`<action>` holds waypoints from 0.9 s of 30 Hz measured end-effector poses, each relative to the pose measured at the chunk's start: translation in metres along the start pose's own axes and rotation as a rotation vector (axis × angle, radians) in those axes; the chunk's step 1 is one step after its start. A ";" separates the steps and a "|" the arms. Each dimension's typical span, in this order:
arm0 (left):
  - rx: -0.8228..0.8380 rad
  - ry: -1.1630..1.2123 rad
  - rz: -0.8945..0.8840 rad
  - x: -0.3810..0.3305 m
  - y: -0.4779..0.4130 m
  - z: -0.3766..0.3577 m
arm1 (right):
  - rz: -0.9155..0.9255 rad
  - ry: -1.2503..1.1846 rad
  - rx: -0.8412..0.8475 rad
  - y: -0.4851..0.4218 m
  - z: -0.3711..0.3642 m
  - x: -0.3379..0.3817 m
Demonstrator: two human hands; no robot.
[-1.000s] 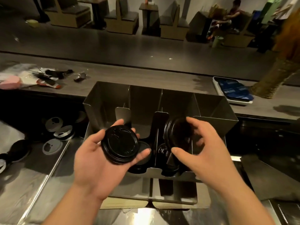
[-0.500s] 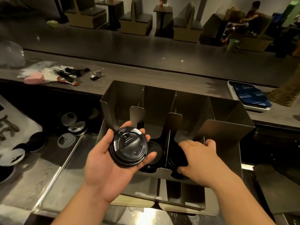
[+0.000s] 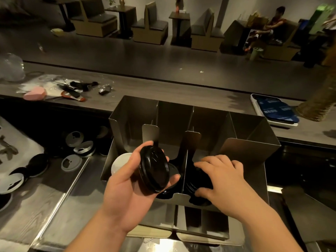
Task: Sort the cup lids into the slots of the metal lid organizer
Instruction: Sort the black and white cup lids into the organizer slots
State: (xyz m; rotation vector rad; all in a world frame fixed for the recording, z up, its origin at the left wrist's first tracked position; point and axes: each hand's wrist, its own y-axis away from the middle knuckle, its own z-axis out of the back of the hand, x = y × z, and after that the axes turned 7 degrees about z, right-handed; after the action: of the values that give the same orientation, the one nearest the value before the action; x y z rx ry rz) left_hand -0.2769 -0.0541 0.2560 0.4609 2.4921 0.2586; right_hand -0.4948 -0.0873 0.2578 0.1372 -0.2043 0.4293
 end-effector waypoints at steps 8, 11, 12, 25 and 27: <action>0.087 -0.186 0.003 0.011 -0.006 -0.013 | 0.173 -0.739 -0.170 0.012 0.020 0.026; 0.079 -0.277 0.022 0.015 -0.008 -0.018 | 0.205 -0.788 -0.158 0.012 0.019 0.027; 0.082 -0.298 0.022 0.016 -0.010 -0.019 | 0.201 -0.792 -0.178 0.012 0.019 0.026; -0.292 -0.304 -0.182 0.013 -0.028 -0.015 | -0.072 -0.651 -0.502 0.020 0.036 -0.023; -0.349 -0.299 -0.196 0.010 -0.030 -0.011 | -0.062 -0.506 -0.446 0.023 0.038 -0.021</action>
State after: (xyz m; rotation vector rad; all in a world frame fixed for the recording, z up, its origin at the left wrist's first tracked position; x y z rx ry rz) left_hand -0.2988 -0.0789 0.2510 0.1002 2.1232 0.4966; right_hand -0.5297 -0.0820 0.2922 -0.1897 -0.7845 0.2719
